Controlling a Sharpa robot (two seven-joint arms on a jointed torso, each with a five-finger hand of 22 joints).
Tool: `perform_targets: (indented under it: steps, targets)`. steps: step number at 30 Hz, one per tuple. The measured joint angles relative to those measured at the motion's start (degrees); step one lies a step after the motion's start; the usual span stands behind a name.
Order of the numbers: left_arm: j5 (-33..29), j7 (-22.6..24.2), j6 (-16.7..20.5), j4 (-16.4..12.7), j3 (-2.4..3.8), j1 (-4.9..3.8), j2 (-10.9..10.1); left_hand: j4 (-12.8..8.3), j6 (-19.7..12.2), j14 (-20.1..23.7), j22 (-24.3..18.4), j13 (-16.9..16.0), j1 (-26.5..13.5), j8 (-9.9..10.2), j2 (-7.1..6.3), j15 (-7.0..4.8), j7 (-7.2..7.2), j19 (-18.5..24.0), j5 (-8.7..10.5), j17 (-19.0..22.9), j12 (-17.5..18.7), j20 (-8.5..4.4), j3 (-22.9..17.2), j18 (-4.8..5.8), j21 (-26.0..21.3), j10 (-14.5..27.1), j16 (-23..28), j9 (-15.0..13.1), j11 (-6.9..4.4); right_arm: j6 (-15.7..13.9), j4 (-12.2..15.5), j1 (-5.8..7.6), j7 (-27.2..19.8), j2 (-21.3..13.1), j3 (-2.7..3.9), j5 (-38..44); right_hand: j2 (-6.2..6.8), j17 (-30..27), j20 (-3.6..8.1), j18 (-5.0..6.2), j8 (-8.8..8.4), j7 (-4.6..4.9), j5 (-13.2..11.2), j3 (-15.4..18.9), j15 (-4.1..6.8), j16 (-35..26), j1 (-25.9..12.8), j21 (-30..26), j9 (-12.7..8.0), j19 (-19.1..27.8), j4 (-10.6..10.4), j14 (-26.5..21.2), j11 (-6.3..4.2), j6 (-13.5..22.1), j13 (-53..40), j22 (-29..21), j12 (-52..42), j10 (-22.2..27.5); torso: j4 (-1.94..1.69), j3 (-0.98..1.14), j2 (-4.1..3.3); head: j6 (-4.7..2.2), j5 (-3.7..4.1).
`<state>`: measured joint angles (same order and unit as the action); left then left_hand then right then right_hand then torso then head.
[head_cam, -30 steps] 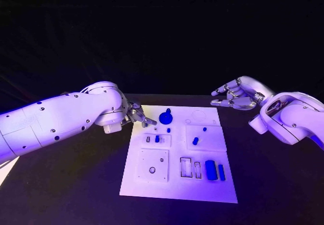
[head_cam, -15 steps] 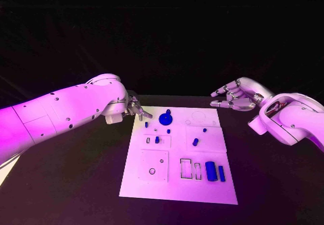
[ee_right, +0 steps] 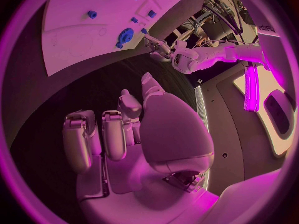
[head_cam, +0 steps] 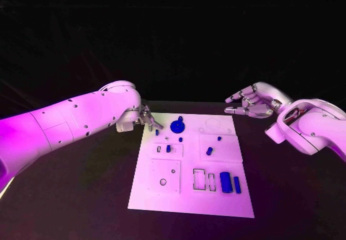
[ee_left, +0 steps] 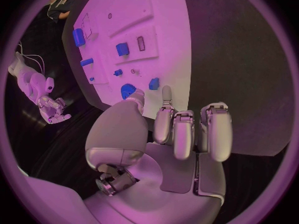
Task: Assemble the parts on the task board
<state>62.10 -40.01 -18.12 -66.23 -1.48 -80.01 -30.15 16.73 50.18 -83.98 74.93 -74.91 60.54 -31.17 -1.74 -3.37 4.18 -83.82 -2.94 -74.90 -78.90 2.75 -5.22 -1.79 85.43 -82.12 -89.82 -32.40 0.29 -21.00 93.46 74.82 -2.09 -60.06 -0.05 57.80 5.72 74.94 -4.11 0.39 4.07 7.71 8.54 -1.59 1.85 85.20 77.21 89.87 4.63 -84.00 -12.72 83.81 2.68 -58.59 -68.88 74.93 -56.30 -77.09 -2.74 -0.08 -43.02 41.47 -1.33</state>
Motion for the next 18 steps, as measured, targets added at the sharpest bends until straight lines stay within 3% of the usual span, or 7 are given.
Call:
perform_targets:
  steps: [18]
  targets:
    - [1.5,0.0,-1.4,0.9,-0.22,0.18,1.1,-0.3,0.8,0.0,0.0,0.0,1.6,-1.0,0.69,0.0,-0.41,0.0,0.0,0.0,-0.1,0.0,0.3,0.0,0.0,-0.4,0.0,0.0,-0.4,0.0,0.0,0.0,0.0,0.2,0.0,0.0,0.0,0.0,0.0,0.0,0.0,0.0,0.0,0.0,0.0,0.0,0.0,0.0,0.0,0.0,0.0,0.0,0.0,0.0,0.0,0.0,0.0,0.0,-0.01,0.07,0.08,0.05,-0.08]
